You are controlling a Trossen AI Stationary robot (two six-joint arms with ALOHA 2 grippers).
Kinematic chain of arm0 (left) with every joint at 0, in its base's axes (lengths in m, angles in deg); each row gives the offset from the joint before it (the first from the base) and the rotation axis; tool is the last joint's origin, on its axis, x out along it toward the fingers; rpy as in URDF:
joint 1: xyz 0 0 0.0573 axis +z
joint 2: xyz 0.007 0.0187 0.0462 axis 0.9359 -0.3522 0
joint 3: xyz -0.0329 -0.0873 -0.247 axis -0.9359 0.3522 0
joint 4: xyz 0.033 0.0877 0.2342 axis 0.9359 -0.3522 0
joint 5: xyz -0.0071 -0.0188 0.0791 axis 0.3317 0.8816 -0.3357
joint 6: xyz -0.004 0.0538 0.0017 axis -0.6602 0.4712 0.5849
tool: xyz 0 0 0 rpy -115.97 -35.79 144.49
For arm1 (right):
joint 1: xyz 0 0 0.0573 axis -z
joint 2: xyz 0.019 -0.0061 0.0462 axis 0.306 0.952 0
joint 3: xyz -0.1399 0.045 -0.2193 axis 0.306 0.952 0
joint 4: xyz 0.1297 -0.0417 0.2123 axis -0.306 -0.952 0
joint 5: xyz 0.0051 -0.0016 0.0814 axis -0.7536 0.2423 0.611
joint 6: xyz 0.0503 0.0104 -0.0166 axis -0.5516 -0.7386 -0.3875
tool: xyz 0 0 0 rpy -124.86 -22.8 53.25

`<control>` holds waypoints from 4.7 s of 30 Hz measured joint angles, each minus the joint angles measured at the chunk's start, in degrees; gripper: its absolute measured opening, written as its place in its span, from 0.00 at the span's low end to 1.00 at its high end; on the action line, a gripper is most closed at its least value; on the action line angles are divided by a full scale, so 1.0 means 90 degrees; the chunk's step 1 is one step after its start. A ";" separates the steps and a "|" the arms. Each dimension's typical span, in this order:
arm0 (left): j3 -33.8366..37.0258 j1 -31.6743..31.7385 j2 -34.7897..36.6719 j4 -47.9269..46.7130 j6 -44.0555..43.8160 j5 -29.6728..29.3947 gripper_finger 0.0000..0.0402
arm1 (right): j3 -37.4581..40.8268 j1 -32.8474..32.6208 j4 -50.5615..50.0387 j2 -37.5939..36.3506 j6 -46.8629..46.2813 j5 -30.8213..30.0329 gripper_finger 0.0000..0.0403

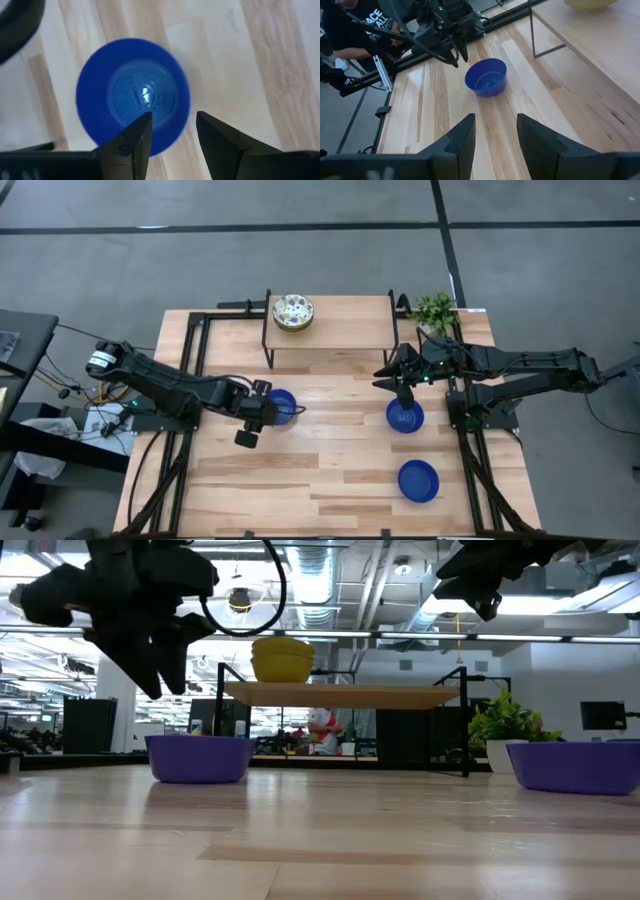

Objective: Pick & Place Mini bowls
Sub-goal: Put the top left blue bowl on the shelf

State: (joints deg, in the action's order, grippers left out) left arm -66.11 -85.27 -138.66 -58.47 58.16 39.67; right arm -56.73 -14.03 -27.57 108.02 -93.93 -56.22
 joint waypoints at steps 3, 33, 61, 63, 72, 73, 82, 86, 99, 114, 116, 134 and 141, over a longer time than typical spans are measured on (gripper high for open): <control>0.0011 0.0078 0.0000 0.0022 -0.0002 0.0002 0.38 | 0.0000 0.0000 0.0000 0.0001 0.0000 0.0001 0.33; 0.1273 0.0062 -0.0005 0.1427 -0.0005 0.0194 0.34 | 0.0000 0.0000 0.0000 0.0000 -0.0002 -0.0002 0.33; 0.1824 0.0238 -0.0002 0.2241 0.0410 0.0510 0.03 | -0.0002 0.0000 0.0347 0.0000 -0.0231 -0.0040 0.31; 0.1819 0.0211 -0.0002 0.2284 0.0410 0.0515 0.02 | -0.0002 -0.0001 0.0476 0.0000 -0.0213 -0.0051 0.31; 0.0925 0.0016 -0.0002 0.2327 0.1172 0.0568 0.01 | -0.0002 -0.0457 0.0946 0.0001 0.1717 -0.0192 0.29; 0.0781 -0.0035 -0.0002 0.2323 0.1415 0.0568 0.01 | -0.0002 -0.0506 0.0970 0.0000 0.1877 -0.0194 0.29; -0.0316 -0.0249 -0.0002 0.2336 0.2256 0.0534 0.01 | -0.0028 -0.0750 0.0967 0.0037 0.2191 -0.0204 0.29; -0.0560 -0.0249 -0.0002 0.2317 0.2256 0.0520 0.01 | -0.0476 -0.0920 0.0708 0.0455 0.2523 -0.0195 0.29; -0.0860 -0.0629 -0.0005 0.2143 0.2225 0.0500 0.01 | -0.3824 -0.1088 -0.3239 0.3065 0.5113 -0.0423 0.27; -0.0860 -0.1146 -0.0005 0.1191 0.2110 0.0309 0.01 | -0.5809 -0.1397 -0.3347 0.4868 0.6200 -0.0342 0.24; -0.0860 -0.1160 -0.0005 0.1150 0.2111 0.0312 0.01 | -0.5903 -0.1502 -0.3359 0.5084 0.6406 -0.0330 0.24; -0.0860 -0.1154 -0.0005 0.1124 0.2110 0.0546 0.01 | -0.5921 -0.2089 -0.3004 0.5637 0.7623 -0.0527 0.24; -0.0860 -0.1154 -0.0005 0.1149 0.2108 0.0549 0.01 | -0.5921 -0.2079 -0.2710 0.5637 0.7623 -0.0488 0.24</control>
State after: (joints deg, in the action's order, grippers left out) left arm -73.85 -95.66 -138.70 -48.13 77.14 44.61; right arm -110.02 -32.74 -51.96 158.75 -25.32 -60.61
